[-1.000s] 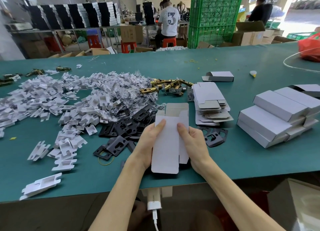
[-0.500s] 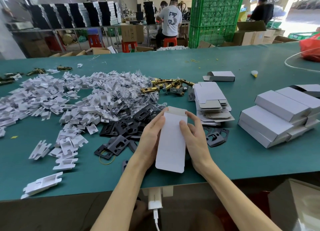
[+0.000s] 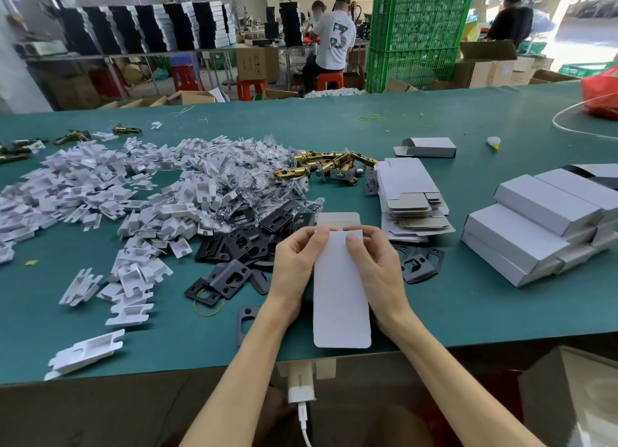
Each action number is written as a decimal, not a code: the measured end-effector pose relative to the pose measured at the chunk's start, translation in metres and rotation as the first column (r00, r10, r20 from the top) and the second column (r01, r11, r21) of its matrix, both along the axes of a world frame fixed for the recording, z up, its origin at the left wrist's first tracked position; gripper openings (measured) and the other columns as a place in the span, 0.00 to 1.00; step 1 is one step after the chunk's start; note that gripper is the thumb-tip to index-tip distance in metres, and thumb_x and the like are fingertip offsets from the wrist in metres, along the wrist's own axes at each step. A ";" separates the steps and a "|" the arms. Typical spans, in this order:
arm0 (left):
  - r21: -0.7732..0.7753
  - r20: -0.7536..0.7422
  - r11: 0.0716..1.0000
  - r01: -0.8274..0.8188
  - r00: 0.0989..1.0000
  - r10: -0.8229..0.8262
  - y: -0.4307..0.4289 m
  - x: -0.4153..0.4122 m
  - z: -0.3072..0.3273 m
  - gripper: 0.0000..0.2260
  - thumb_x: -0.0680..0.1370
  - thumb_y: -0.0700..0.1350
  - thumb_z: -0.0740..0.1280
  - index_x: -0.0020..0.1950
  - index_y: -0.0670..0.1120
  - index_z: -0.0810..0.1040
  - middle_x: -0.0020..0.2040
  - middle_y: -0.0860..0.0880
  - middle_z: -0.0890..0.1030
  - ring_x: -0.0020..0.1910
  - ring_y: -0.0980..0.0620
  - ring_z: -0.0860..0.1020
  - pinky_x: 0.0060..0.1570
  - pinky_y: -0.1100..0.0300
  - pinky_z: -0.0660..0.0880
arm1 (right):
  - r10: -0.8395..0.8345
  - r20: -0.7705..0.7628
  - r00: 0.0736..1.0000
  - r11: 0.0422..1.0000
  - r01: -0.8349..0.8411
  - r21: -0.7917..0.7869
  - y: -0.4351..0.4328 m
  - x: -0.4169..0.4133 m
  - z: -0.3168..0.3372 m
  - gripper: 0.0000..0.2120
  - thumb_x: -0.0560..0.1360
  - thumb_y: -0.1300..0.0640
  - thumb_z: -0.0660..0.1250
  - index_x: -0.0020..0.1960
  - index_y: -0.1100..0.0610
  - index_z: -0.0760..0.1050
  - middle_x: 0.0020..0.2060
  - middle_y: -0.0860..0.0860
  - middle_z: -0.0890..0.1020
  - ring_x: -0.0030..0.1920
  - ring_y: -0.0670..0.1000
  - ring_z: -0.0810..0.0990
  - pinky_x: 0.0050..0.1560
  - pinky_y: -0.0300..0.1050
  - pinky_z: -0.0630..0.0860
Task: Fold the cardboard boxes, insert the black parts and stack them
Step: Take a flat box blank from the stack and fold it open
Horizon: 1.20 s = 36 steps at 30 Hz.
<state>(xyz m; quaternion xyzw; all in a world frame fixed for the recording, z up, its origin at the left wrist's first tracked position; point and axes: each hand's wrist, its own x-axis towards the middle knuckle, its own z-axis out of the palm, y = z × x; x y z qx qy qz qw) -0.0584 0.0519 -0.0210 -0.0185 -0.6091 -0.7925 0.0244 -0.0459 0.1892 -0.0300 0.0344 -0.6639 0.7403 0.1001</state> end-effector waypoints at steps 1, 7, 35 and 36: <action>-0.005 -0.005 1.000 0.001 1.000 -0.001 0.000 0.000 0.000 0.12 0.78 0.53 0.72 0.51 0.45 0.87 0.47 0.41 0.85 0.44 0.45 0.80 0.47 0.46 0.76 | 0.005 -0.009 1.000 1.000 -0.005 0.006 0.000 0.000 0.000 0.05 0.82 0.51 0.66 0.56 0.51 0.78 0.49 0.55 0.83 0.46 0.53 0.84 0.41 0.54 0.82; -0.015 -0.027 0.999 0.047 0.999 -0.047 -0.001 0.000 -0.001 0.12 0.84 0.49 0.67 0.57 0.44 0.87 0.54 0.41 0.87 0.48 0.45 0.81 0.51 0.47 0.76 | 0.014 -0.015 1.000 1.000 -0.014 0.003 0.001 0.002 0.002 0.09 0.83 0.50 0.64 0.54 0.54 0.80 0.46 0.51 0.84 0.43 0.49 0.82 0.39 0.46 0.80; 0.189 -0.104 0.923 -0.336 0.927 0.359 -0.013 -0.012 -0.005 0.29 0.81 0.38 0.71 0.80 0.53 0.68 0.58 0.50 0.85 0.61 0.53 0.83 0.62 0.52 0.80 | -0.202 0.085 0.976 0.960 0.214 -0.180 0.004 -0.005 -0.006 0.18 0.74 0.47 0.76 0.58 0.54 0.76 0.51 0.49 0.85 0.52 0.47 0.83 0.52 0.40 0.77; 0.140 -0.121 0.937 -0.321 0.933 0.338 -0.012 -0.011 -0.005 0.26 0.81 0.37 0.71 0.78 0.51 0.72 0.61 0.51 0.85 0.63 0.51 0.82 0.63 0.52 0.80 | -0.227 0.081 0.971 0.953 0.239 -0.189 0.004 -0.005 -0.006 0.16 0.75 0.47 0.75 0.58 0.53 0.77 0.51 0.49 0.85 0.52 0.47 0.83 0.53 0.40 0.77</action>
